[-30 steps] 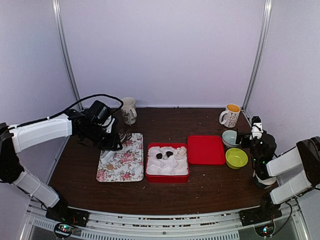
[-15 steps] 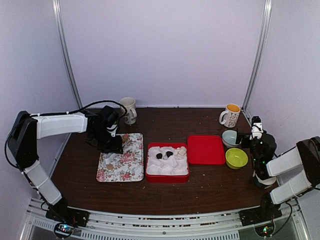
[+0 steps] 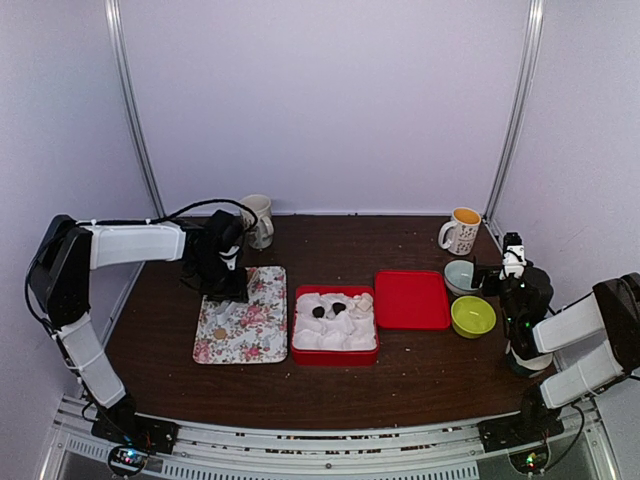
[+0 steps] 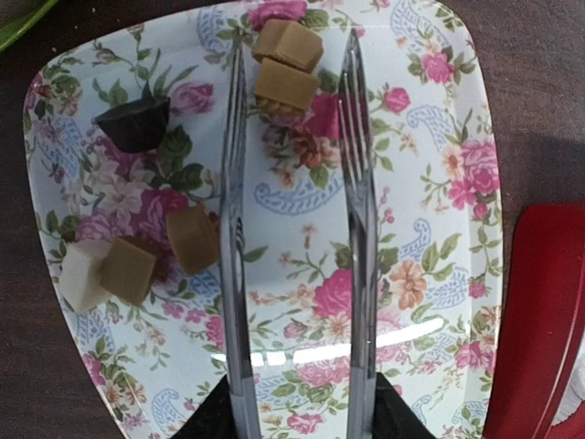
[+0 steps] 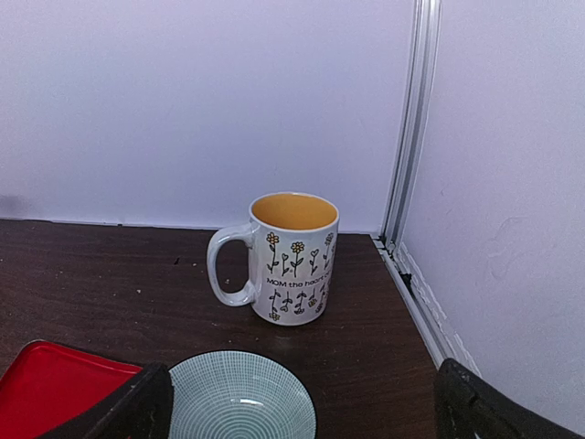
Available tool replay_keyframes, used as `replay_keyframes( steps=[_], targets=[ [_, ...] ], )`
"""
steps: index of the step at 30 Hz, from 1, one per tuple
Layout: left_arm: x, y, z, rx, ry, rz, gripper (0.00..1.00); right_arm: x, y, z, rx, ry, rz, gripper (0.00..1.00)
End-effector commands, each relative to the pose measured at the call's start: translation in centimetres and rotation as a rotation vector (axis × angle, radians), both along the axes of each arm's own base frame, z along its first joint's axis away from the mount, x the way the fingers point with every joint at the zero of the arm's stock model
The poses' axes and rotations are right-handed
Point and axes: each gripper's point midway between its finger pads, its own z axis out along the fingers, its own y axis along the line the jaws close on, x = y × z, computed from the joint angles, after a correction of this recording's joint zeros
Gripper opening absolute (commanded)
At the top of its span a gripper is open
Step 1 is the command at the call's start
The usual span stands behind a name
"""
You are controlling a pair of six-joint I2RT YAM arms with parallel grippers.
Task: Pack the chocolate
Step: Pick up the fake chocolate from the plate.
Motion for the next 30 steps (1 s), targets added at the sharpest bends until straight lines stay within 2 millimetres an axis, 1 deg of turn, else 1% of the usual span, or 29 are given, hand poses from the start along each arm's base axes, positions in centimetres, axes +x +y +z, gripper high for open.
replay_keyframes(
  steps=[1,5,8,15,19,20,25,27,30],
  targets=[
    [1.4,0.5,1.3,0.024,-0.053,0.010,0.44,0.3,-0.2,1.1,0.006,-0.031,-0.004,1.00],
    [1.7,0.5,1.4,0.023,-0.055,-0.003,0.35,0.3,-0.2,1.1,0.005,-0.030,-0.004,1.00],
    [1.7,0.4,1.7,0.015,-0.058,-0.009,0.32,0.3,-0.2,1.1,0.006,-0.030,-0.005,1.00],
    [0.9,1.1,3.0,0.032,-0.067,-0.012,0.26,0.3,-0.2,1.1,0.006,-0.030,-0.004,1.00],
    [-0.2,1.1,4.3,0.001,-0.073,-0.035,0.25,0.3,-0.2,1.1,0.005,-0.030,-0.004,1.00],
    [-0.5,1.0,5.0,-0.018,-0.084,-0.042,0.25,0.3,-0.2,1.1,0.006,-0.030,-0.005,1.00],
    [-3.0,0.7,6.8,-0.095,-0.100,-0.089,0.26,0.3,-0.2,1.0,0.006,-0.029,-0.004,1.00],
    [-3.9,0.2,7.5,-0.124,-0.112,-0.122,0.26,0.3,-0.2,1.1,0.006,-0.031,-0.004,1.00],
    [-5.0,-1.2,8.8,-0.178,-0.143,-0.186,0.26,0.3,-0.2,1.1,0.006,-0.029,-0.004,1.00]
  ],
)
